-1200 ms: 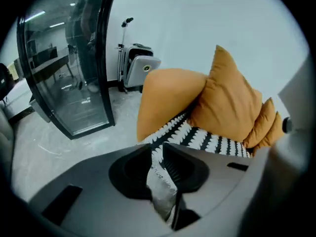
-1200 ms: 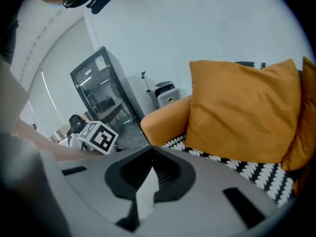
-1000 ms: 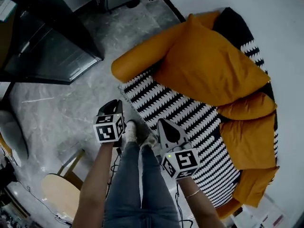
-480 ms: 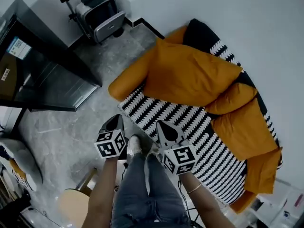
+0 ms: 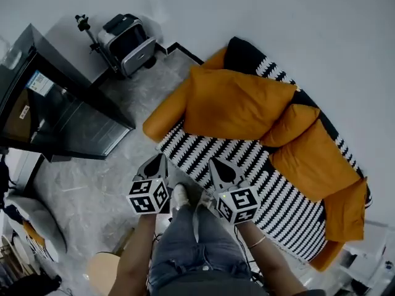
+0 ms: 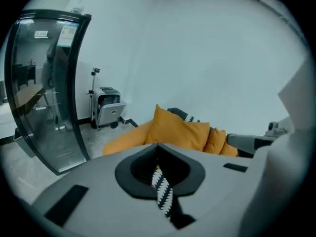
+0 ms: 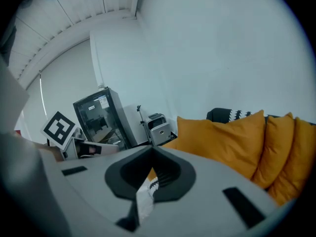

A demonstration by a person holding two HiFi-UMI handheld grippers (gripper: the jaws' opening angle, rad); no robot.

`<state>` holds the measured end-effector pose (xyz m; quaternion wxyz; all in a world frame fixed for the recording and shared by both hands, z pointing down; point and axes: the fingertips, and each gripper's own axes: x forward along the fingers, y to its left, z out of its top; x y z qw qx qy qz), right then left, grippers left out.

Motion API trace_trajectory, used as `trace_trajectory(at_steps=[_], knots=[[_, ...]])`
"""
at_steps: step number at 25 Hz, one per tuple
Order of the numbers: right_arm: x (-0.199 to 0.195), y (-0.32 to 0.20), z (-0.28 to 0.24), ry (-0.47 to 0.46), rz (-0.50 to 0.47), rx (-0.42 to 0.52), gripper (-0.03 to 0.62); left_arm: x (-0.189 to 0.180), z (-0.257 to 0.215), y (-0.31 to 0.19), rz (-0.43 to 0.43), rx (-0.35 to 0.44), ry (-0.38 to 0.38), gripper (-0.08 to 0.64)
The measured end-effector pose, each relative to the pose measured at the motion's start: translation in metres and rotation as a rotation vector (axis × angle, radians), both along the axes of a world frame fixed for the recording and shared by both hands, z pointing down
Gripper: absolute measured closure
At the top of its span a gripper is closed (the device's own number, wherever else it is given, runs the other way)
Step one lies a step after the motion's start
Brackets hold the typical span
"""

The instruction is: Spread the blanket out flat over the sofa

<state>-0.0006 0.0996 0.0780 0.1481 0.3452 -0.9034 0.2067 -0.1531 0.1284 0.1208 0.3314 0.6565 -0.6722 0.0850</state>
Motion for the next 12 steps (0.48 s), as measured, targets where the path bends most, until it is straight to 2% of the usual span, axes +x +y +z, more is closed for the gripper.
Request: trace_trajectory(at_steps=[5, 12], knots=[[0.007, 0.003, -0.028, -0.032, 0.030, 0.053, 0.581, 0.019, -0.036, -0.006, 0.093, 0.071, -0.039, 0.541], [0.039, 0.014, -0.056, -0.080, 0.092, 0.097, 0.581, 0.051, -0.080, -0.003, 0.157, 0.155, -0.097, 0.541]])
